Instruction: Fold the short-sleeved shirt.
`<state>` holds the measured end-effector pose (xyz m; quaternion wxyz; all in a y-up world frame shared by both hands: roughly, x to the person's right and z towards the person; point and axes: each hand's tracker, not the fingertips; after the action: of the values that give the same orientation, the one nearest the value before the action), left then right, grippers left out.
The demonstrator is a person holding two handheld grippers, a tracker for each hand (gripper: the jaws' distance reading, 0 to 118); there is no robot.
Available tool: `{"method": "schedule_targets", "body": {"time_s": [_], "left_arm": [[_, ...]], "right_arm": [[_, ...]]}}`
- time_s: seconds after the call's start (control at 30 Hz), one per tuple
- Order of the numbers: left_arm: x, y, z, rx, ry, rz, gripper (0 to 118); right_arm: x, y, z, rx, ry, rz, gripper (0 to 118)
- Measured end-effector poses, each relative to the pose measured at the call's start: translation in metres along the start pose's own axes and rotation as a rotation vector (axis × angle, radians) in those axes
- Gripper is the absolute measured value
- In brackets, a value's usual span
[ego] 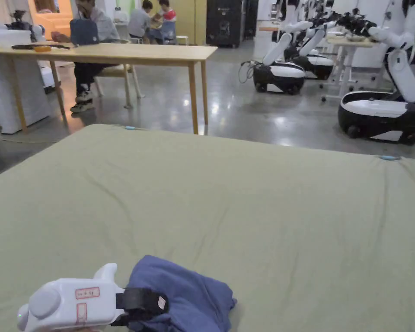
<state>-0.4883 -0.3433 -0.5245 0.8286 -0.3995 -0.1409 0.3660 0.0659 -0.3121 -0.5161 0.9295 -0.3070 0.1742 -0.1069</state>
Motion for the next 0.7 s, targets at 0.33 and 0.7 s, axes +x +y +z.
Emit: {"method": "schedule_targets", "body": {"time_s": [0.33, 0.7], "left_arm": [[-0.136, 0.090, 0.114, 0.095, 0.158, 0.096, 28], [-0.108, 0.069, 0.168, 0.304, 0.360, 0.039, 115]], "right_arm": [[-0.031, -0.004, -0.024, -0.003, -0.021, 0.016, 5], [-0.046, -0.001, -0.034, -0.030, -0.021, 0.050, 5]]}}
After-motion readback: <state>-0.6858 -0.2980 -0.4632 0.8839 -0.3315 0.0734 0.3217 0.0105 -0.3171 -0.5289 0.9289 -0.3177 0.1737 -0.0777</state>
